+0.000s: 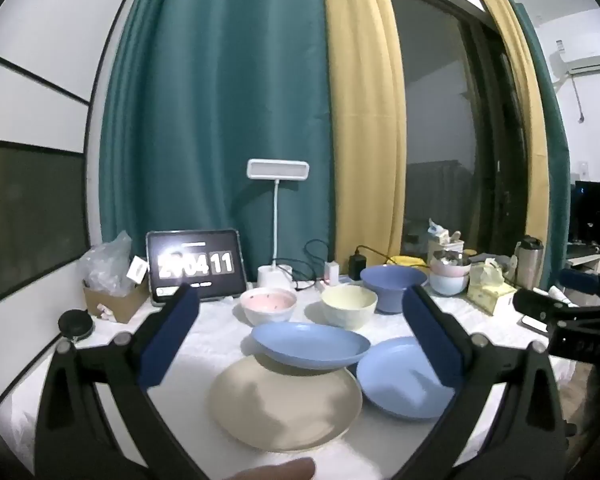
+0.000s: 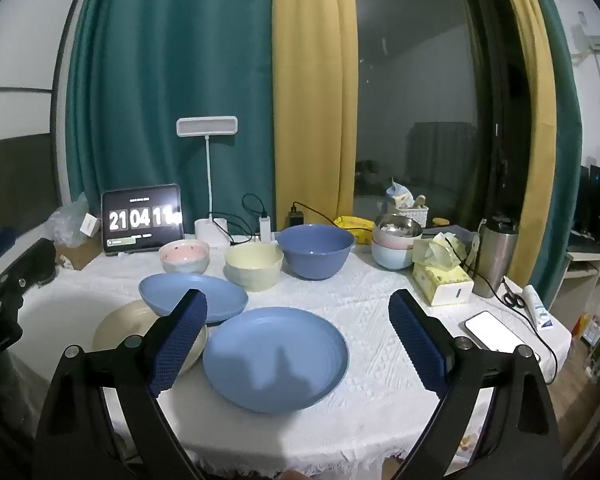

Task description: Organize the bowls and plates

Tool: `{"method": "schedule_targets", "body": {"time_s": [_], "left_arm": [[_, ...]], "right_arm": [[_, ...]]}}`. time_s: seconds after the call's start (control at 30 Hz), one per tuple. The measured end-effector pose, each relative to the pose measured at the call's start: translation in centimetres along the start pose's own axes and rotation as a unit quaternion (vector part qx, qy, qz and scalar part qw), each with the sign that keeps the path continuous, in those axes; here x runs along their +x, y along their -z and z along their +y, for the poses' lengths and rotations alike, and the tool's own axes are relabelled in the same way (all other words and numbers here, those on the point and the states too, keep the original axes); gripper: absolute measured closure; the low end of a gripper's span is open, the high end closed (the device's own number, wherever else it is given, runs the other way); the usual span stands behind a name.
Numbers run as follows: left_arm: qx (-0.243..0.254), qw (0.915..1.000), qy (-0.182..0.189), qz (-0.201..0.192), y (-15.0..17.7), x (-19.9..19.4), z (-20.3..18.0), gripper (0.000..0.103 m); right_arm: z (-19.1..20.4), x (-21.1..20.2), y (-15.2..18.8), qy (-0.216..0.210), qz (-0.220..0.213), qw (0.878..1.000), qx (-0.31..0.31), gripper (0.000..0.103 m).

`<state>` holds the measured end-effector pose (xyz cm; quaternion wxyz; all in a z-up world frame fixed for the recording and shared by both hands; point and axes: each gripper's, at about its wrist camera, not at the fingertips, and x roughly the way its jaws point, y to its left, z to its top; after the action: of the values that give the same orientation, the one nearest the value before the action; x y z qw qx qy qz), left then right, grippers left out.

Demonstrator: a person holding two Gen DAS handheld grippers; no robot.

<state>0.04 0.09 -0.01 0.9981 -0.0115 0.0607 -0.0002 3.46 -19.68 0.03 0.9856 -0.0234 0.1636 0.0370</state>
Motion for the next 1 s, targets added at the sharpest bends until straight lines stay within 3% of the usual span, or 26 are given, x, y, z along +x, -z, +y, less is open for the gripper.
{"method": "schedule_targets", "body": {"time_s": [0.2, 1.0], "left_arm": [[-0.005, 1.0000, -0.001, 0.002, 0.1, 0.1, 1.3, 0.001], [-0.004, 0.9999, -0.002, 0.011, 0.6, 0.1, 0.2, 0.001]], "right_arm": [[-0.1, 0.7, 0.1, 0.001, 0.013, 1.000, 0.002, 0.008], [-0.3, 0.5, 1.1, 0.001, 0.014, 1.000, 0.001, 0.008]]}}
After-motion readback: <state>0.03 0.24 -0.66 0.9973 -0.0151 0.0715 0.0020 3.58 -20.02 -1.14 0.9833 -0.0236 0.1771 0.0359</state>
